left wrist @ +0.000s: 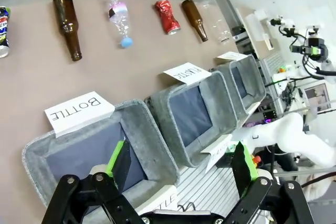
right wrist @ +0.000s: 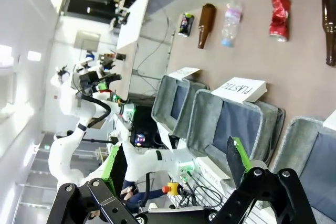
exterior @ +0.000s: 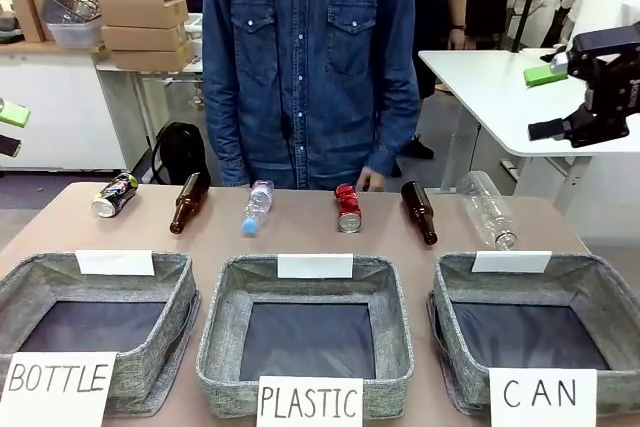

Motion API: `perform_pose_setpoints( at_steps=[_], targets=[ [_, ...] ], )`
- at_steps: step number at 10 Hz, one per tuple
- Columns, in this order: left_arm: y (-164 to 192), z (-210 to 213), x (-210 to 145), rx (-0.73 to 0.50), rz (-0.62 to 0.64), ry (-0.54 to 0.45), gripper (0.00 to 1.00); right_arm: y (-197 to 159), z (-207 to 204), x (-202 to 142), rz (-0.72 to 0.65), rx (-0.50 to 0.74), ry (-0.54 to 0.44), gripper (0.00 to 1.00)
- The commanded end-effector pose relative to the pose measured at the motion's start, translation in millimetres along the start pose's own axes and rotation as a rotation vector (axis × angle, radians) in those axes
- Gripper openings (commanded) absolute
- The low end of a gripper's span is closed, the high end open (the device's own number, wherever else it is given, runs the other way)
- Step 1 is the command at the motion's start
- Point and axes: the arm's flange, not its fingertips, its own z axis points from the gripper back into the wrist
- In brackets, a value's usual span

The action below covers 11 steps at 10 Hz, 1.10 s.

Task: Sort the can waste into the basket.
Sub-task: Pick up the can waste from the table and place it in the right Fabric basket.

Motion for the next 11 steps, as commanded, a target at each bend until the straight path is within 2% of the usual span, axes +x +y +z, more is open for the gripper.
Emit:
perform_pose_setpoints(
  at_steps=[1, 2, 3, 4, 5, 6, 7, 8, 9, 11],
  targets=[
    [-0.6, -1.1, -0.5, 0.004, 0.0, 0.0, 1.0, -2.2, -1.9, 4.0, 0.028, 0.02, -0.011, 1.0],
    [0.2, -1.6, 12.5, 0.114, -0.013, 0.012, 1.0, -2.2, -1.9, 4.0, 0.028, 0.02, -0.011, 1.0],
    [8.2, -4.2, 27.8, 0.392, -0.034, 0.096, 1.0, -2.2, -1.9, 4.0, 0.028, 0.02, -0.011, 1.0],
    [19.9, -6.7, 41.4, 0.759, -0.087, 0.219, 1.0, -2.2, -1.9, 4.0, 0.028, 0.02, -0.011, 1.0],
    [27.3, -11.5, 47.9, 0.862, -0.099, 0.343, 1.0, -2.2, -1.9, 4.0, 0.028, 0.02, -0.011, 1.0],
    [31.4, -15.8, 51.9, 0.938, -0.1, 0.424, 1.0, -2.2, -1.9, 4.0, 0.028, 0.02, -0.011, 1.0],
    [32.9, -18.3, 54.0, 0.925, -0.117, 0.447, 1.0, -2.2, -1.9, 4.0, 0.028, 0.02, -0.011, 1.0],
    [31.9, -15.8, 58.8, 0.88, -0.127, 0.333, 1.0, -2.2, -1.9, 4.0, 0.028, 0.02, -0.011, 1.0],
    [38.4, -18.3, 53.5, 0.766, -0.151, 0.279, 1.0, -2.2, -1.9, 4.0, 0.028, 0.02, -0.011, 1.0],
    [38.4, -18.3, 53.5, 0.766, -0.151, 0.279, 1.0, -2.2, -1.9, 4.0, 0.028, 0.02, -0.011, 1.0]
  ],
)
